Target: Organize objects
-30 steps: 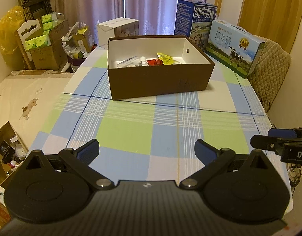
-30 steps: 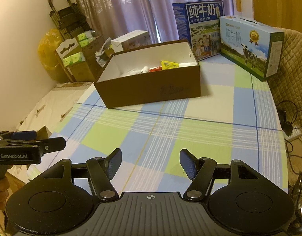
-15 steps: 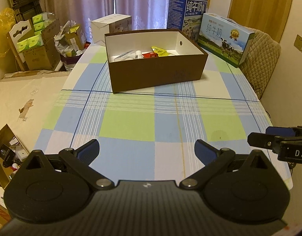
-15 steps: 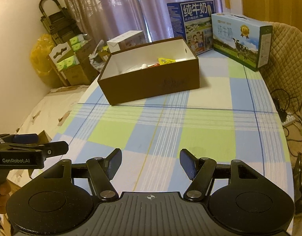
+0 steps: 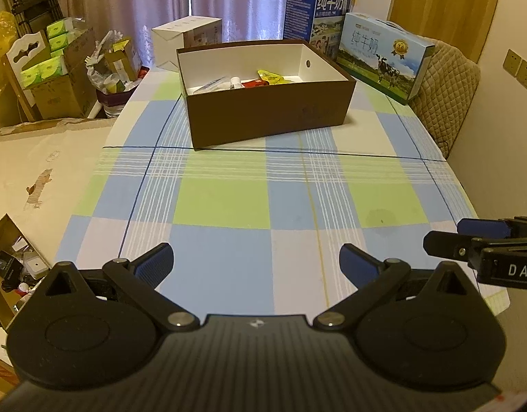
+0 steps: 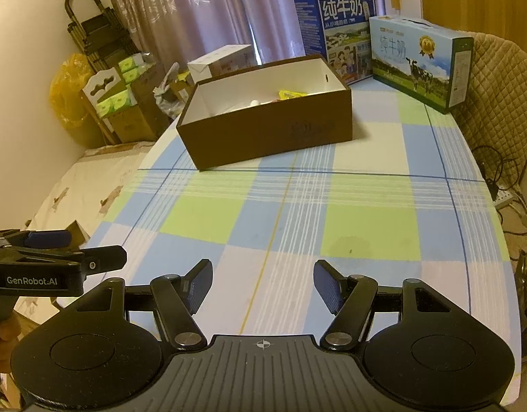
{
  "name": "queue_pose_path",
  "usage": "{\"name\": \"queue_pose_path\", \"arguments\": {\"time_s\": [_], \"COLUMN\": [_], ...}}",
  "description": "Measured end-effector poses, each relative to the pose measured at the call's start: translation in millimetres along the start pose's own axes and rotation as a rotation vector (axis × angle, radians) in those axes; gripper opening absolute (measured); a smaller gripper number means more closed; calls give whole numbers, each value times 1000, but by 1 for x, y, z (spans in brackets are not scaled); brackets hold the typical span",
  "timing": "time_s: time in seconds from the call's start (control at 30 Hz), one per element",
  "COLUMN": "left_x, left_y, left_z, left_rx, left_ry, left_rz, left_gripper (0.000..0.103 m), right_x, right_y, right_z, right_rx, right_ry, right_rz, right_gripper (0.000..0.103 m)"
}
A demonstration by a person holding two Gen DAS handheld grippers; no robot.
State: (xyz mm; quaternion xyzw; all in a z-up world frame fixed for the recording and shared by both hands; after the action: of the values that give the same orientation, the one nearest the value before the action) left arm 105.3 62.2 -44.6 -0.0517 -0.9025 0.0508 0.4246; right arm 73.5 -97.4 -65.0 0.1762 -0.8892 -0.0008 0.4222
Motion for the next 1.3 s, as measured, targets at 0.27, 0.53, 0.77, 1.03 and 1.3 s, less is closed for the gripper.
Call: {"name": "queue_pose_path", "arguments": {"time_s": [0.27,0.53,0.77,1.03,1.3], "left_x": [1,1,0,-4,-12], "left_y": [1,2,2,1,-1], "left_z": [5,4,5,3,-2], "left_rx": [4,9,10,11,10], "left_ry": [4,1,1,4,0], "left_rz": [0,-5,-6,-9,-17], "left_gripper": [102,102,102,102,102], "right_x": [-1,-5,-6,-10,-17], "right_y": [3,6,5,3,-1], "right_z": [2,3,2,-1,-5], "right_rx": [2,12,12,12,18], "right_ry": [6,13,17,24,32], "right_rz": [-1,-8,-9,-14,-22], "right_gripper": [63,63,63,63,63]}}
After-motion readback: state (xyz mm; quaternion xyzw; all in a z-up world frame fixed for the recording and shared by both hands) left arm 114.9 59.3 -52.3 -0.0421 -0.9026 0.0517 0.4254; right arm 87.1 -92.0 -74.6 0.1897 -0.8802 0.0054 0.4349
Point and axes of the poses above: each gripper's, at about its wrist camera, not at the fingertips, and x roughly against the way its jaws point, y to its left, z to its underside, the point moved 9 cm from there along -x, roughly the way its jaws point, and after that the axes turned 7 degrees about z, right-handed, at the moved point
